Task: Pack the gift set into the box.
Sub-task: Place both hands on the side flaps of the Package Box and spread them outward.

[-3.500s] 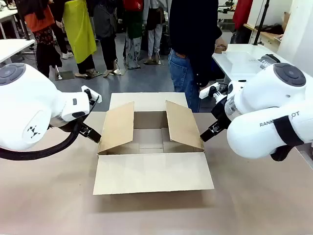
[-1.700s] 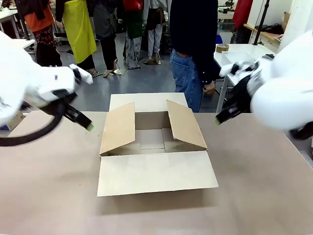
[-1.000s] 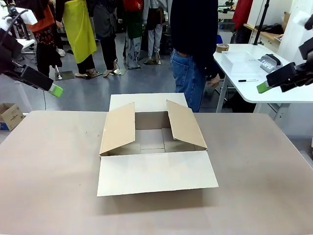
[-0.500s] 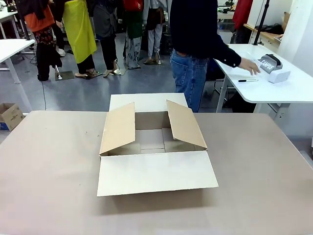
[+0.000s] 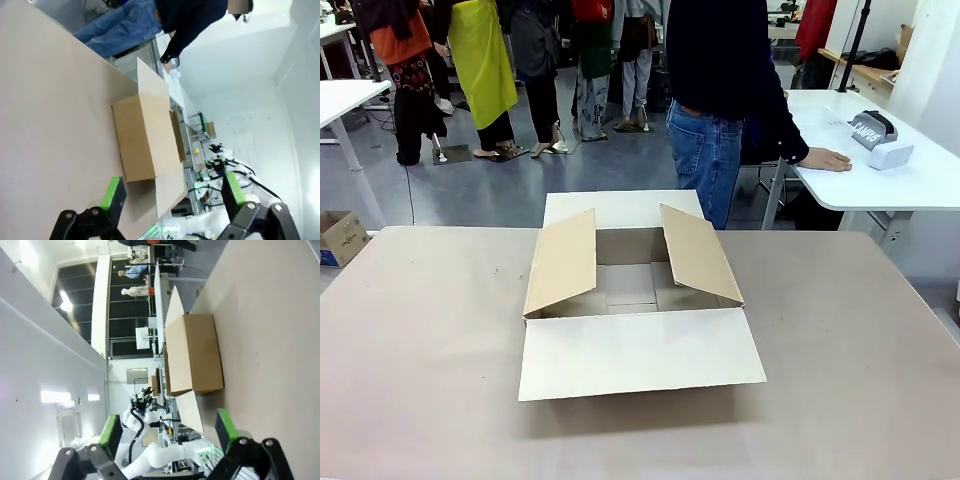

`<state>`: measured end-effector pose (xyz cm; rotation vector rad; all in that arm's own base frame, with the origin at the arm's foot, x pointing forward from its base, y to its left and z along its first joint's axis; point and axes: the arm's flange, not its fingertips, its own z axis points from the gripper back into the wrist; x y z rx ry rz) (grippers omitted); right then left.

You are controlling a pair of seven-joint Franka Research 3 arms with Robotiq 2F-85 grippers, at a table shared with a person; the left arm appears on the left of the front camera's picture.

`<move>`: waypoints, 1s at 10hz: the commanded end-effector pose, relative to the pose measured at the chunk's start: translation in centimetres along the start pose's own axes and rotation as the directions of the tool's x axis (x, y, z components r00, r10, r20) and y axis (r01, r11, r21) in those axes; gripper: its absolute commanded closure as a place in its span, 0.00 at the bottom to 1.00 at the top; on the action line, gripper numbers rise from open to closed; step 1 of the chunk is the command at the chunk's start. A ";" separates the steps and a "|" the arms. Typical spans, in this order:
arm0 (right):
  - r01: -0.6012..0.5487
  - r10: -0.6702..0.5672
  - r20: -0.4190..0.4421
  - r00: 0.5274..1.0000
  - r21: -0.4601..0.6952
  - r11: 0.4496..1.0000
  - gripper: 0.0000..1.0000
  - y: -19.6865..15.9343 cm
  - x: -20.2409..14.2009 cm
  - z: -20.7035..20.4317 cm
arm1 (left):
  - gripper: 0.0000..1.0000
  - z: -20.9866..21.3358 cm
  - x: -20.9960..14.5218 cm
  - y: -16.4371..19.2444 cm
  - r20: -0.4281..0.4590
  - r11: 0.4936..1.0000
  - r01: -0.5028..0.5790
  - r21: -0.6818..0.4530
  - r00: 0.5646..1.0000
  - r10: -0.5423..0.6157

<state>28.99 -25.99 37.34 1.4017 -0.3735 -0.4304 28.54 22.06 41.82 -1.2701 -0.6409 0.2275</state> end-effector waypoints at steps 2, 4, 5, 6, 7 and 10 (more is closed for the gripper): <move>0.000 0.000 0.000 1.000 0.000 1.000 0.00 0.0 0.0 0.0 | 0.00 0.0 0.0 0.0 0.000 1.000 0.000 0.000 1.000 0.000; -0.212 0.219 -0.027 0.975 -0.383 0.899 0.00 8.5 -2.2 -8.3 | 0.00 -6.7 -0.5 -6.9 -0.164 0.973 0.207 0.104 0.968 -0.189; -0.372 0.347 -0.143 0.927 -0.480 0.794 0.00 13.2 -3.9 -14.1 | 0.00 -11.5 -1.3 -10.2 -0.327 0.940 0.312 0.135 0.910 -0.255; -0.538 0.452 -0.295 0.842 -0.528 0.657 0.00 16.8 -6.4 -20.9 | 0.00 -17.4 -3.1 -12.8 -0.500 0.879 0.434 0.196 0.816 -0.291; -0.632 0.480 -0.413 0.774 -0.559 0.537 0.00 18.0 -8.4 -26.2 | 0.00 -21.6 -4.7 -13.9 -0.620 0.842 0.503 0.195 0.729 -0.291; -0.729 0.503 -0.534 0.680 -0.569 0.381 0.00 17.9 -11.8 -33.3 | 0.00 -27.0 -7.2 -15.2 -0.618 0.765 0.589 0.261 0.710 -0.337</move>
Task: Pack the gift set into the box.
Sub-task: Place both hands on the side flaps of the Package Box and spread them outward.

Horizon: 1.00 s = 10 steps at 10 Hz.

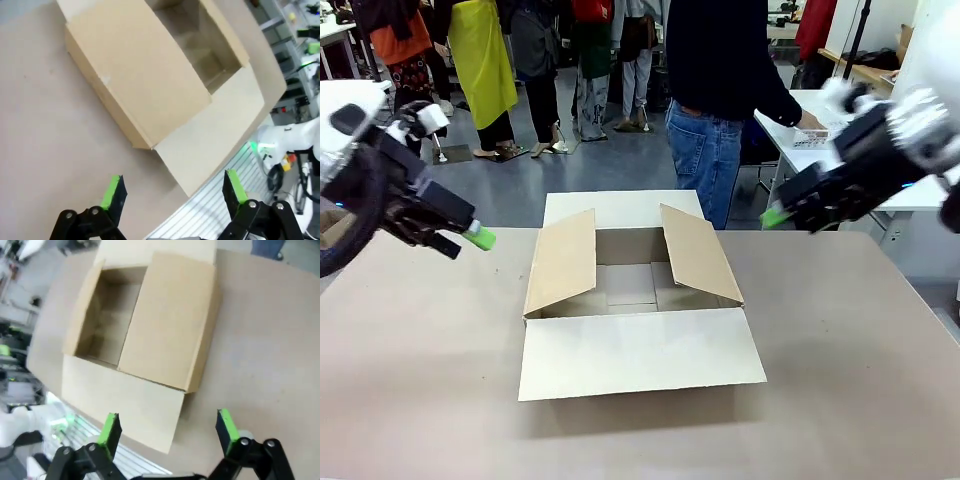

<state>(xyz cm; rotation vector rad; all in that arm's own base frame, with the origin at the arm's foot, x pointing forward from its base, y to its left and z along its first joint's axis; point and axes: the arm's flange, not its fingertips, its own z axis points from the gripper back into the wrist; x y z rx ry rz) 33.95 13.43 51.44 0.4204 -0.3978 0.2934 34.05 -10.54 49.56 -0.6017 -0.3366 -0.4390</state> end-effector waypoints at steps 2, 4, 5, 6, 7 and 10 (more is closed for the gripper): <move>0.000 0.000 0.000 1.000 0.000 1.000 0.00 0.0 0.0 0.0 | 0.00 1.4 -0.7 0.8 0.008 0.999 -0.032 -0.033 0.999 0.032; 0.000 0.000 0.000 1.000 0.000 1.000 0.00 0.0 0.0 0.0 | 0.00 0.2 0.0 0.4 0.006 1.000 -0.002 -0.020 1.000 0.002; 0.000 0.000 0.000 1.000 0.000 1.000 0.00 0.0 0.0 0.0 | 0.00 0.9 1.3 -0.9 0.031 0.998 -0.049 0.036 0.998 0.048; 0.000 0.000 0.000 1.000 0.000 1.000 0.00 0.0 0.0 0.0 | 0.00 1.0 4.0 -3.0 0.034 0.988 -0.115 0.105 0.993 0.112; 0.000 0.000 0.000 1.000 0.000 1.000 0.00 0.0 0.0 0.0 | 0.00 -0.8 7.9 -6.3 -0.117 0.966 -0.097 0.238 0.985 0.128; 0.000 0.000 0.000 1.000 0.000 1.000 0.00 0.0 0.0 0.0 | 0.00 -7.9 16.4 -12.0 -0.332 0.898 0.022 0.439 0.933 0.139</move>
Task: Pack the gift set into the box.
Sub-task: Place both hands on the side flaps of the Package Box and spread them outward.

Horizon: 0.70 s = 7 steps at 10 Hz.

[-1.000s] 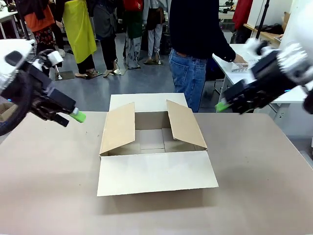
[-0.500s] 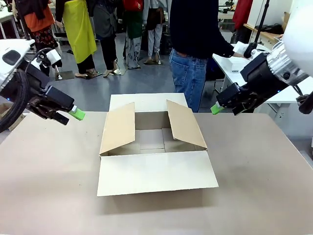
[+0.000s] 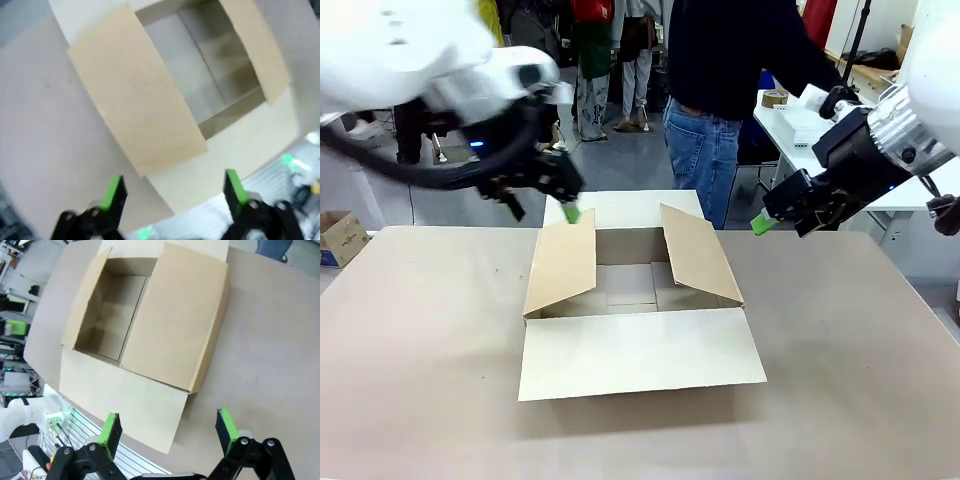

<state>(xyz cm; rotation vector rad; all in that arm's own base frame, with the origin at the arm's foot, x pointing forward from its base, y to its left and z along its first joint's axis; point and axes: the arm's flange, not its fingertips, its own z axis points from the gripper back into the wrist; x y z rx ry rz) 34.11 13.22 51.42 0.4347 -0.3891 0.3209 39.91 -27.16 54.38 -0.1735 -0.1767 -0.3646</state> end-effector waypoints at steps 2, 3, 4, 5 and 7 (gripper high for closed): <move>0.022 -0.022 0.011 1.000 -0.021 1.000 0.00 0.3 -0.1 0.0 | 0.00 -2.4 7.9 -2.7 -0.163 0.995 -0.035 0.088 0.985 0.049; 0.022 -0.022 0.011 1.000 -0.021 1.000 0.00 0.3 -0.1 0.0 | 0.00 -3.7 8.7 -2.9 -0.120 0.986 -0.117 0.118 0.984 0.131; 0.022 -0.022 0.011 1.000 -0.021 1.000 0.00 0.3 -0.1 0.0 | 0.00 -4.8 8.2 -2.4 -0.098 0.979 -0.186 0.078 0.976 0.193; 0.022 -0.022 0.011 1.000 -0.021 1.000 0.00 0.3 -0.1 0.0 | 0.00 -4.4 7.4 -2.5 -0.138 0.993 -0.050 0.105 0.988 0.064; 0.022 -0.022 0.011 1.000 -0.021 1.000 0.00 0.3 -0.1 0.0 | 0.00 -5.7 8.8 -2.3 -0.139 0.989 -0.108 0.098 0.983 0.121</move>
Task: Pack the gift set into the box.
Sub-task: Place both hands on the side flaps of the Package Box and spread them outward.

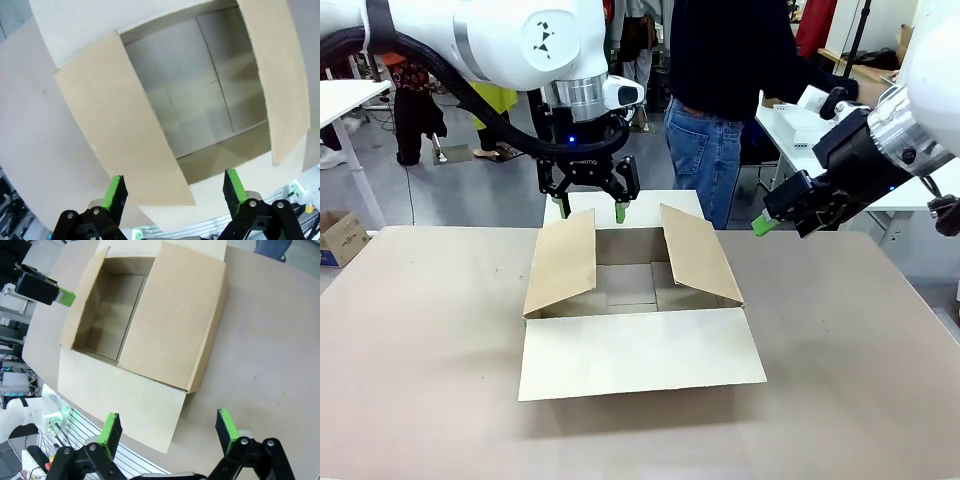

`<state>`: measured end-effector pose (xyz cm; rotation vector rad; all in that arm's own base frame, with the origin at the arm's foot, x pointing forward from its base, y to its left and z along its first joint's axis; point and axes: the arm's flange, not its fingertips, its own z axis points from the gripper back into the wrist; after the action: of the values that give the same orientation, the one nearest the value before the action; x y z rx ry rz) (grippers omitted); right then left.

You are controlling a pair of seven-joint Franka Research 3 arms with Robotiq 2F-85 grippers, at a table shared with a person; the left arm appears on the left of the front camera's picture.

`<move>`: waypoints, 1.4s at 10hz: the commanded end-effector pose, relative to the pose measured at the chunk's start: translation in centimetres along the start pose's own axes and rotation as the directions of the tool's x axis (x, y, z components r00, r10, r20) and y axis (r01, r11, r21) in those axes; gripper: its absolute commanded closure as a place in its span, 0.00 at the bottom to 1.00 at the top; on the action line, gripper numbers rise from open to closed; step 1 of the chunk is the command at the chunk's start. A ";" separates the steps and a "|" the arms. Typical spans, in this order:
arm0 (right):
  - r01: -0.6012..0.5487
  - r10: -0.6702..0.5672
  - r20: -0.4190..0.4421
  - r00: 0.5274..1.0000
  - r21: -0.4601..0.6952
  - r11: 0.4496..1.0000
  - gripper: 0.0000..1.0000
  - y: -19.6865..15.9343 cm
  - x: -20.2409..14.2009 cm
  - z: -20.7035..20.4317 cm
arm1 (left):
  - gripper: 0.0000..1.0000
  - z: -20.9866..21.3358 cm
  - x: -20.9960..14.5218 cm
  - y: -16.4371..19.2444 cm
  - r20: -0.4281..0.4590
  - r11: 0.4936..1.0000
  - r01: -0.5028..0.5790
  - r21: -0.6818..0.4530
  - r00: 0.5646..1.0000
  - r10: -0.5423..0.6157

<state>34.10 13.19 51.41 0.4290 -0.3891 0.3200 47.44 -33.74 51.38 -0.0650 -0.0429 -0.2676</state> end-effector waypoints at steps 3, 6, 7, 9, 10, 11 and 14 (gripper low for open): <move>0.022 -0.022 0.012 1.000 -0.015 1.000 0.00 0.3 -0.1 0.0 | 0.00 -4.9 -2.9 0.1 0.025 0.874 -0.482 0.066 0.876 0.481; 0.022 -0.022 0.012 1.000 -0.015 1.000 0.00 0.3 -0.1 0.0 | 0.00 -6.5 -3.6 -1.0 0.085 0.873 -0.480 0.083 0.877 0.473; 0.022 -0.022 0.012 1.000 -0.015 1.000 0.00 0.3 -0.1 0.0 | 0.00 -6.9 -3.2 -1.1 0.117 0.872 -0.479 0.105 0.876 0.467; 0.022 -0.022 0.012 1.000 -0.015 1.000 0.00 0.3 -0.1 0.0 | 0.00 -7.4 -2.2 -0.8 0.127 0.888 -0.424 0.175 0.905 0.407; 0.022 -0.022 0.012 1.000 -0.015 1.000 0.00 0.3 -0.1 0.0 | 0.00 -7.7 -1.9 -0.8 0.116 0.890 -0.418 0.184 0.908 0.403; 0.022 -0.022 0.012 1.000 -0.015 1.000 0.00 0.3 -0.1 0.0 | 0.00 -7.8 -1.7 -1.0 0.110 0.891 -0.415 0.183 0.909 0.401; 0.022 -0.022 0.012 1.000 -0.015 1.000 0.00 0.3 -0.1 0.0 | 0.00 -7.8 -1.5 -0.9 0.111 0.895 -0.411 0.172 0.911 0.397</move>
<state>34.09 13.25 51.43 0.4308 -0.3901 0.3196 45.86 -34.99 43.33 0.1016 -0.1183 0.1595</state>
